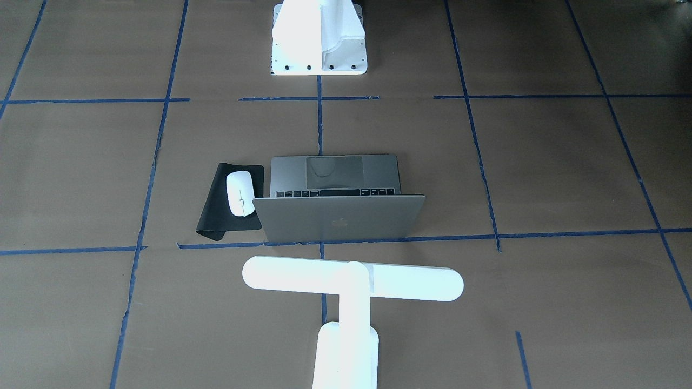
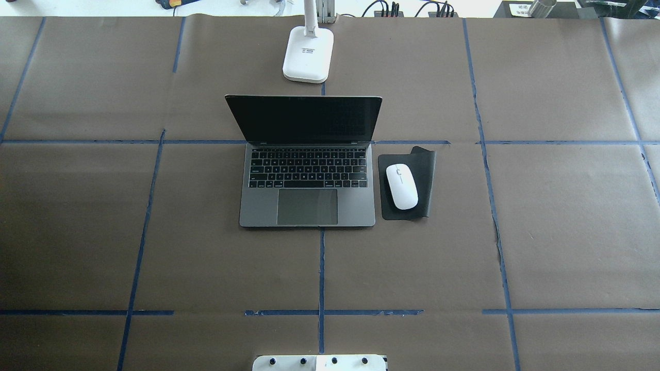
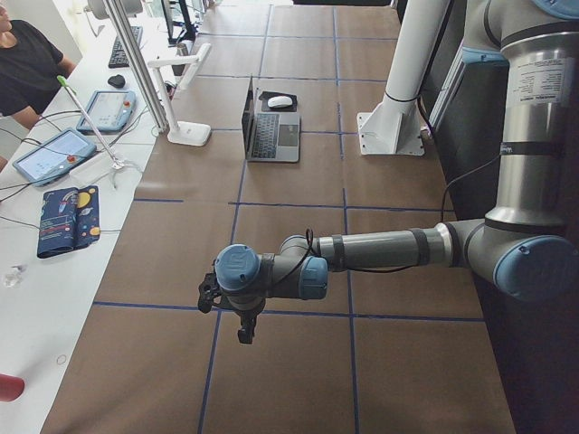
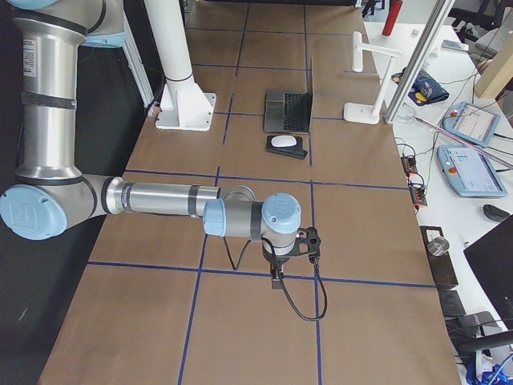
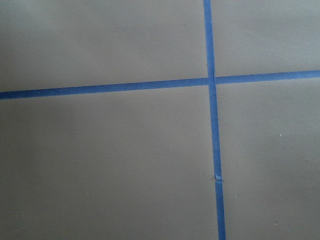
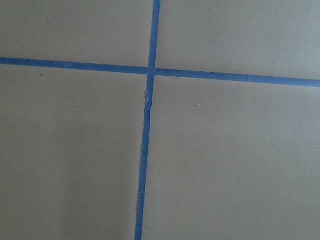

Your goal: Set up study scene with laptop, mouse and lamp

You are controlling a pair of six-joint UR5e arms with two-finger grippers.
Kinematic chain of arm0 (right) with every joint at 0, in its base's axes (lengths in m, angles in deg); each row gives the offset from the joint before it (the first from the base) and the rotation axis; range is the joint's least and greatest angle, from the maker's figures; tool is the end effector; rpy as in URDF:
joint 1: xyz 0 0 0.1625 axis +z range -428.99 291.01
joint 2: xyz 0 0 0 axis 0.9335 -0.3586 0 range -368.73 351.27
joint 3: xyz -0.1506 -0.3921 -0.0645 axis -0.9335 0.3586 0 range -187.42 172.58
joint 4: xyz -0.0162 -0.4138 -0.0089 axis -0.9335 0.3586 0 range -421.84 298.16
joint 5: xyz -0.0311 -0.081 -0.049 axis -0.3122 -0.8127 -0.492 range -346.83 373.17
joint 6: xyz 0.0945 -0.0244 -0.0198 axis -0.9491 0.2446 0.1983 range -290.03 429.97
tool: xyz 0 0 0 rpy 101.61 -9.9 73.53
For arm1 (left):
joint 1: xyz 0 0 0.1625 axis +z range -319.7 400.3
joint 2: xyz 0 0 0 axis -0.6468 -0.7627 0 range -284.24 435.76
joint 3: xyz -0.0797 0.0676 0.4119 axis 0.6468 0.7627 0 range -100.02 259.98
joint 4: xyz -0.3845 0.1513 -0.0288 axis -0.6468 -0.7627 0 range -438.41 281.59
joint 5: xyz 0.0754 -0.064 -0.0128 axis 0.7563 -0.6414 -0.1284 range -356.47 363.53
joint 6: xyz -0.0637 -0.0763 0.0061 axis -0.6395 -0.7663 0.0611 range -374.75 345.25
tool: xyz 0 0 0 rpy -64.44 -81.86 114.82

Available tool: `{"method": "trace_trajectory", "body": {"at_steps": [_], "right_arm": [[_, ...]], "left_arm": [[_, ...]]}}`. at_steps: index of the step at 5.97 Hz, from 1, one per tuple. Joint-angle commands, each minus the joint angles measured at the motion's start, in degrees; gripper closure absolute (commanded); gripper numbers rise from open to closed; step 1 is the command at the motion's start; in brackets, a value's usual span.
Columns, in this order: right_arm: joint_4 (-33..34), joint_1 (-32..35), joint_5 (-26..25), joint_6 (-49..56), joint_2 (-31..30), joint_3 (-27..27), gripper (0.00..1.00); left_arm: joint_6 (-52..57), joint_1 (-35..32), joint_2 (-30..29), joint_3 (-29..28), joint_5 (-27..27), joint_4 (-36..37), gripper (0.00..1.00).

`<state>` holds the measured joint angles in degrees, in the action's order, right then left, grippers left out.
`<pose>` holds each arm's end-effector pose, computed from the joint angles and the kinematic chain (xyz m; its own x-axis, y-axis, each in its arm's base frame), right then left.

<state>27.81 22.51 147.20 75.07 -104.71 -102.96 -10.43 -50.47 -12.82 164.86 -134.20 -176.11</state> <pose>0.0758 -0.4457 0.6600 0.7182 -0.0691 0.6924 0.0379 0.9975 0.0602 -0.0661 -0.4793 0.6969 0.6719 0.0812 -0.7362 -0.0372 0.9964 0.0760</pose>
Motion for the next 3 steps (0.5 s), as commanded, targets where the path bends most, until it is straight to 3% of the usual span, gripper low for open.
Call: {"method": "trace_trajectory", "body": {"at_steps": [1, 3], "right_arm": [[0.0, 0.0, 0.0, 0.0, 0.01, 0.0, 0.0], [0.0, 0.0, 0.0, -0.09, 0.01, 0.0, 0.0]], "left_arm": [[0.16, -0.19, -0.54, 0.37, -0.08, 0.32, 0.0], [0.34, -2.29, -0.54, 0.55, -0.08, 0.5, 0.0]]}}
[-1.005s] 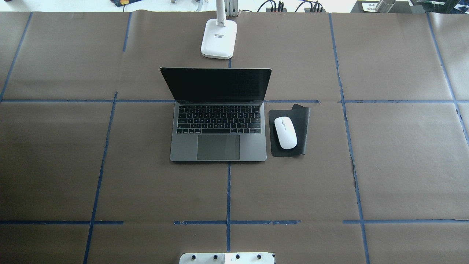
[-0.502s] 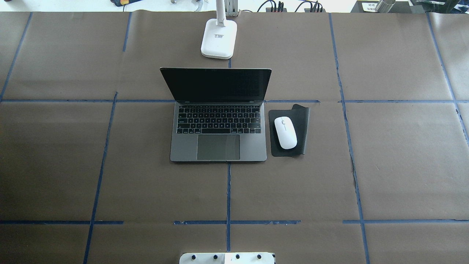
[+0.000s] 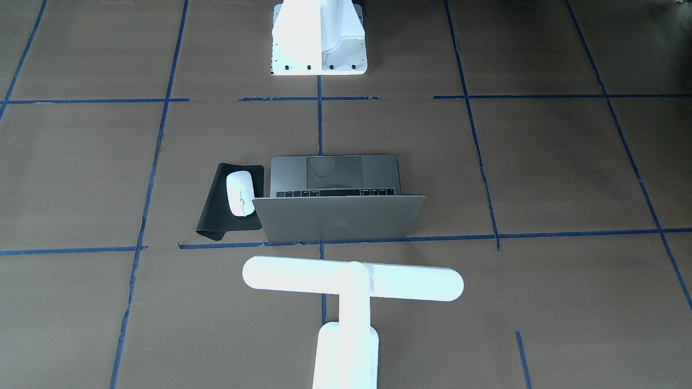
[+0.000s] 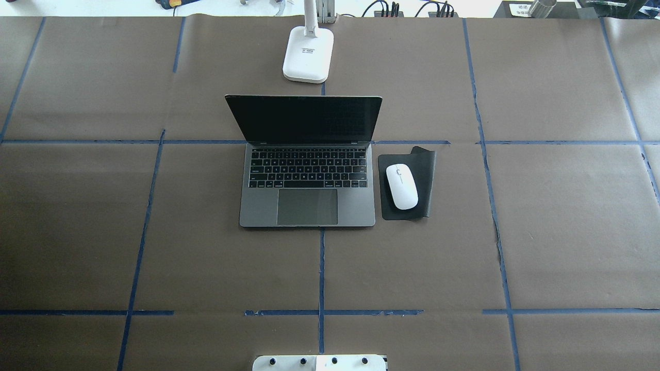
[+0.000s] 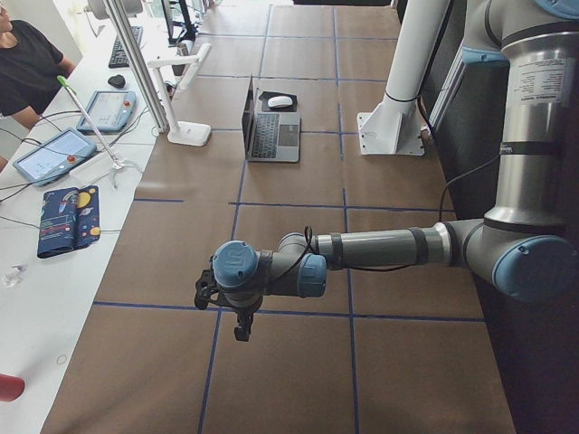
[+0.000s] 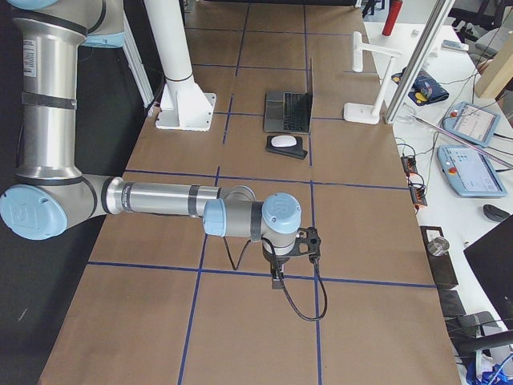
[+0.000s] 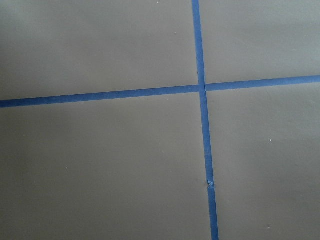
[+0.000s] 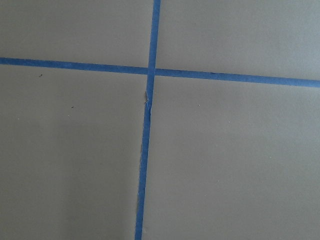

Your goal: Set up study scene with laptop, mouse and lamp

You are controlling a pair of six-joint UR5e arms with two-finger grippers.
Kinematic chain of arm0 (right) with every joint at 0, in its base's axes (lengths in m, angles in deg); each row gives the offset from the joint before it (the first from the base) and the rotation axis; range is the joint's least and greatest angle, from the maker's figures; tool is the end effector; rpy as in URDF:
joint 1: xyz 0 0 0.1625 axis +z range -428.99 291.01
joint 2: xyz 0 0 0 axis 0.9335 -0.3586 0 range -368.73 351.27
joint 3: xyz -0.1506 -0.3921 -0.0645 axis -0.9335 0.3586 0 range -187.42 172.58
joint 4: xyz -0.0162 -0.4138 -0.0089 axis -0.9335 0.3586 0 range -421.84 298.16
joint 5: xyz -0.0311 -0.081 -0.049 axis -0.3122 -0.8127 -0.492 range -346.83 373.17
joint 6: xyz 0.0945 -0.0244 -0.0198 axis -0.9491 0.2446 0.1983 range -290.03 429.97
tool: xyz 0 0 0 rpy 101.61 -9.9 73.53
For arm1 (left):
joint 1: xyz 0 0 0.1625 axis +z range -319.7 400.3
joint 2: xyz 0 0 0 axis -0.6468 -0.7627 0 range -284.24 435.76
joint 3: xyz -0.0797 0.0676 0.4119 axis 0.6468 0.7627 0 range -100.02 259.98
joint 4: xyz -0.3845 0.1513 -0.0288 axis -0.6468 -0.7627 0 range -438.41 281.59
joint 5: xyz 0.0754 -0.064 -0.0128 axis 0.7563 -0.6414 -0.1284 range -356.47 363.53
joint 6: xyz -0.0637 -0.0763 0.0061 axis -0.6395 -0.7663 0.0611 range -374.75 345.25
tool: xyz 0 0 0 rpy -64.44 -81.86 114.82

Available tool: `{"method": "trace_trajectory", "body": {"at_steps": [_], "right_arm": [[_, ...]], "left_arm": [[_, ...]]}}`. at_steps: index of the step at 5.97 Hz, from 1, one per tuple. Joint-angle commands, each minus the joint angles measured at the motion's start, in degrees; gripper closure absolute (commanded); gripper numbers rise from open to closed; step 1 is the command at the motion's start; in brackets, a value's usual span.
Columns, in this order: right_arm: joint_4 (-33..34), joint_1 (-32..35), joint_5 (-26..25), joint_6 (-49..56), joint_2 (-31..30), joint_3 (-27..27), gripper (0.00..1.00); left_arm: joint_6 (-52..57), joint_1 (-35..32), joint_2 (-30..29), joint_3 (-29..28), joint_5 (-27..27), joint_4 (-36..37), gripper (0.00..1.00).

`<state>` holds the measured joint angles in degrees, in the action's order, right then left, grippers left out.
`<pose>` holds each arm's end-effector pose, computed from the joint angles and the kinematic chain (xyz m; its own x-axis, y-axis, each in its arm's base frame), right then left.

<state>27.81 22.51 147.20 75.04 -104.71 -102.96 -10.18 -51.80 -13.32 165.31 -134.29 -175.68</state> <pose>0.0758 -0.4457 0.6600 0.7182 -0.0685 0.6924 0.0375 0.9975 0.0599 -0.0773 -0.4826 0.6894 0.6726 0.0767 -0.7360 -0.0169 0.9959 0.0883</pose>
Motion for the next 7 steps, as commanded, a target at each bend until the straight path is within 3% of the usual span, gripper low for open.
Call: {"method": "trace_trajectory", "body": {"at_steps": [1, 4, 7], "right_arm": [[0.0, 0.0, 0.0, -0.06, 0.0, 0.0, 0.0], [0.0, 0.0, 0.09, -0.15, -0.09, 0.0, 0.0], [-0.35, 0.0, 0.79, -7.62, 0.18, -0.88, 0.0]], "left_arm": [[0.09, -1.06, -0.04, 0.1, 0.0, 0.06, 0.0], [0.0, -1.07, 0.14, 0.1, 0.0, 0.06, 0.0], [0.09, -1.07, 0.57, 0.01, 0.0, -0.11, 0.0]]}}
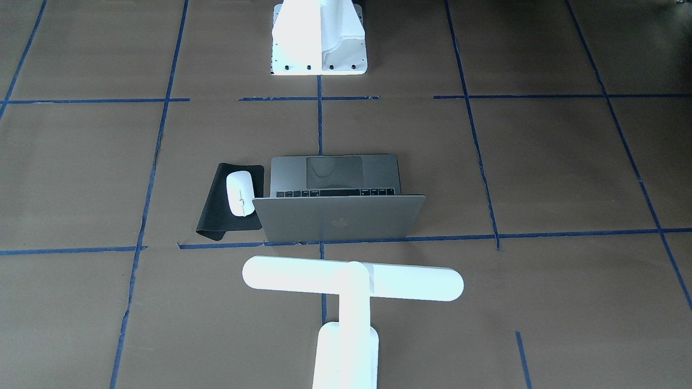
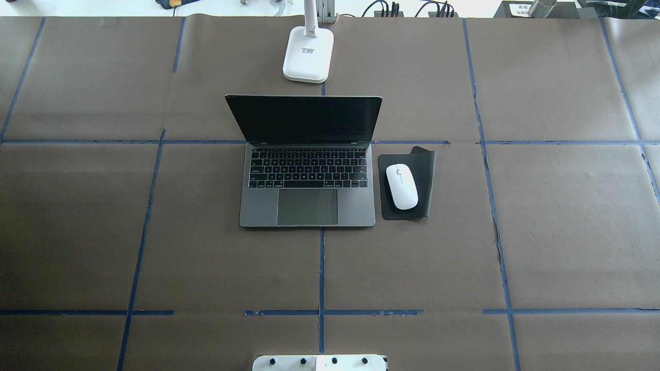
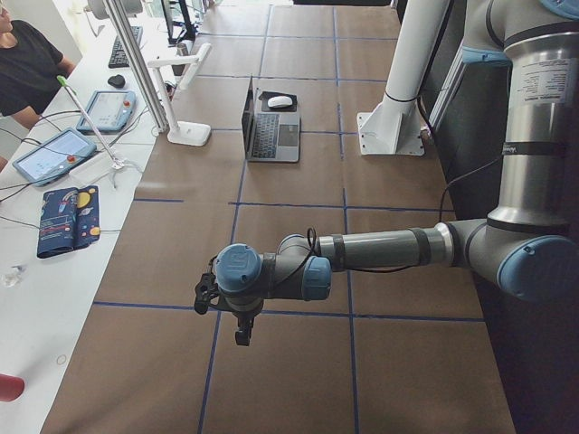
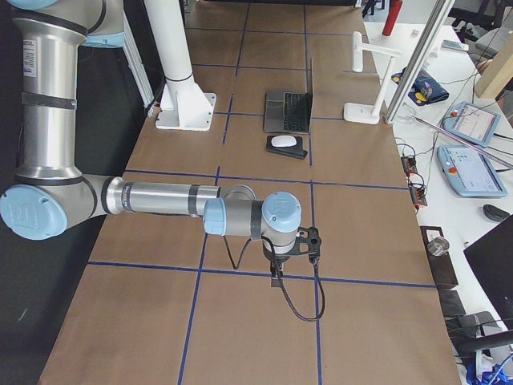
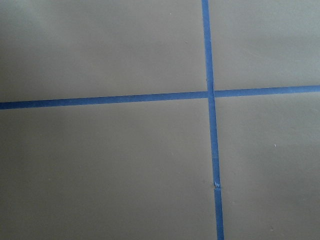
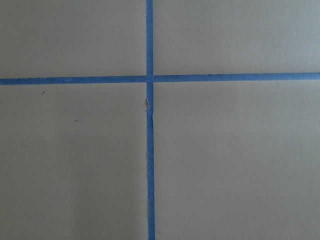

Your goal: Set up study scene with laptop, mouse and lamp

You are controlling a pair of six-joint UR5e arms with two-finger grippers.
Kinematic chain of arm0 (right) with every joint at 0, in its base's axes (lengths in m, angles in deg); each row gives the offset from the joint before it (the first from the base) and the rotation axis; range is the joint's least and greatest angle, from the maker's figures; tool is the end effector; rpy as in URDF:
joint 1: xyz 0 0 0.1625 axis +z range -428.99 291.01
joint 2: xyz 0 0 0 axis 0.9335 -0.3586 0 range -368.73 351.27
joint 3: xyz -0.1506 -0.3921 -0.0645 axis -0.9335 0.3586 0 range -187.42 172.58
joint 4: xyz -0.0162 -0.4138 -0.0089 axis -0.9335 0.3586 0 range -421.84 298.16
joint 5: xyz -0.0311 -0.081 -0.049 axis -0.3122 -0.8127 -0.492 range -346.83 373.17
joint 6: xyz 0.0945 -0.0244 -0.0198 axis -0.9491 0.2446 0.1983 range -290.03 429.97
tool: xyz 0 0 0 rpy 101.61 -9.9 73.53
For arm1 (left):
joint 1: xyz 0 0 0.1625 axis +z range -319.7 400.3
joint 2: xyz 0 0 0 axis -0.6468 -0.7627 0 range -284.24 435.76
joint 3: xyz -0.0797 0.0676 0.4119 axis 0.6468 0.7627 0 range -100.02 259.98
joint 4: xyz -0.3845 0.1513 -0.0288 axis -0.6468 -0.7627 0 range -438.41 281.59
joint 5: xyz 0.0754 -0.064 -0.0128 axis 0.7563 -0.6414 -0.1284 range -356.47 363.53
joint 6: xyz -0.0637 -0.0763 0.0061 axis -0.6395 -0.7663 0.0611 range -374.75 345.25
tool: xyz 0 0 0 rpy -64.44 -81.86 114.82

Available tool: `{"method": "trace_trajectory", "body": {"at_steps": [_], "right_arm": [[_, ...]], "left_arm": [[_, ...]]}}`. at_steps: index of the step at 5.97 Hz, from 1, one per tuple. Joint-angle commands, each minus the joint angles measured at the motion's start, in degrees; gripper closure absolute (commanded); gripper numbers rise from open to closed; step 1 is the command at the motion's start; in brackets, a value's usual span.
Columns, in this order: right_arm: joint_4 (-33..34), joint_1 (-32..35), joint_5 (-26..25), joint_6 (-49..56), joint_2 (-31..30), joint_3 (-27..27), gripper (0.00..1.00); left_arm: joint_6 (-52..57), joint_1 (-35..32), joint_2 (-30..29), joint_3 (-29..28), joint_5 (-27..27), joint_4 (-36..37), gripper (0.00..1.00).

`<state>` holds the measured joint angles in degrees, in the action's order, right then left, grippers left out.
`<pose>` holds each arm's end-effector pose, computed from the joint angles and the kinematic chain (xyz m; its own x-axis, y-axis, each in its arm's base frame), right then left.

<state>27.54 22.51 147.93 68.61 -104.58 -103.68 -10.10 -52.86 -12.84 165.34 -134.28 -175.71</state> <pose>0.0749 -0.4480 0.6514 0.7093 0.0296 0.7043 -0.0430 0.9991 0.0013 -0.0859 -0.4768 0.6932 0.6737 0.0602 -0.7365 0.0006 0.9966 0.0820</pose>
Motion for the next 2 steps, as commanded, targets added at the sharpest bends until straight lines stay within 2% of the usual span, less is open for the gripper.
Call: {"method": "trace_trajectory", "body": {"at_steps": [1, 2], "right_arm": [[-1.65, 0.0, 0.06, -1.19, 0.05, 0.19, 0.0], [-2.45, 0.0, -0.03, -1.19, -0.04, 0.54, 0.0]], "left_arm": [[0.01, 0.0, 0.1, -0.03, 0.0, -0.08, 0.0], [0.01, 0.0, 0.1, -0.03, 0.0, -0.17, 0.0]]}}
